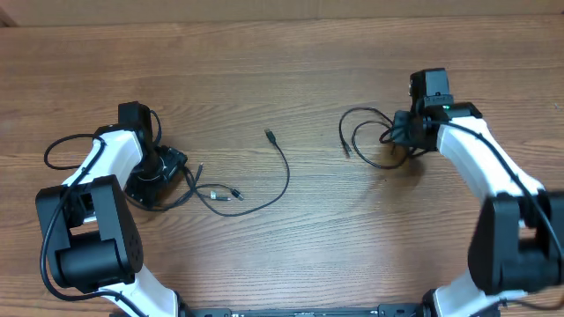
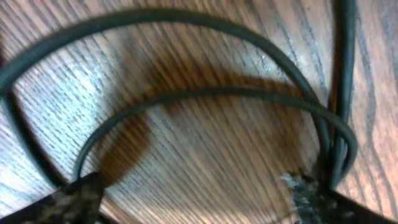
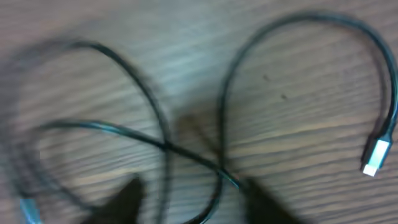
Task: Untangle cables
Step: 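Carry the separated cable off the table to the right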
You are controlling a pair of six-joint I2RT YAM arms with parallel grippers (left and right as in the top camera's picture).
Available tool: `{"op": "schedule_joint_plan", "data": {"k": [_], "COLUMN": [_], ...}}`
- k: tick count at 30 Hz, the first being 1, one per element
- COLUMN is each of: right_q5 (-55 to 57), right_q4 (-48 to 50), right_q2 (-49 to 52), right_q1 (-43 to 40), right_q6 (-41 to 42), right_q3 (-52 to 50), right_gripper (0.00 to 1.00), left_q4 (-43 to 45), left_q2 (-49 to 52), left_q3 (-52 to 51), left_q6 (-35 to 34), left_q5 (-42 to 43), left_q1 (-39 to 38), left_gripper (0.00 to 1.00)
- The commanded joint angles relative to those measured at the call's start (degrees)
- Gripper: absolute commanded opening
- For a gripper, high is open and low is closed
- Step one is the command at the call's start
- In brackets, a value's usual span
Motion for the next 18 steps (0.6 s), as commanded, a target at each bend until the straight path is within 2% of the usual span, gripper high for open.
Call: {"op": "schedule_joint_plan", "data": {"k": [1, 2, 3, 8, 12, 18], "right_q5": [3.0, 3.0, 3.0, -0.9, -10.4, -5.0], "right_q4": [0.1, 0.1, 0.2, 2.6, 5.2, 9.6], "right_q2": [2.6, 3.1, 3.5, 3.9, 3.9, 6.3], "right_q1": [-1.6, -2.2, -2.7, -4.9, -5.0, -5.0], "right_q6": [1.2, 1.2, 1.2, 0.3, -8.2, -9.9], "right_q3": [0.0, 0.0, 0.0, 0.0, 0.0, -0.1], "right_gripper": [0.84, 0.98, 1.00, 1.00, 1.00, 1.00], "left_q4": [0.0, 0.0, 0.1, 0.8, 1.7, 4.7], "left_q2": [5.2, 5.2, 5.2, 5.2, 5.2, 5.2], "left_q3": [-3.7, -3.7, -3.7, -3.7, -3.7, -3.7], "left_q6": [0.5, 0.5, 0.5, 0.5, 0.5, 0.5], "left_q5": [-2.0, -2.0, -2.1, -2.0, -2.1, -2.1], "left_q1": [-0.2, -0.2, -0.2, -0.2, -0.2, -0.2], "left_gripper": [1.00, 0.99, 0.99, 1.00, 0.99, 0.99]}}
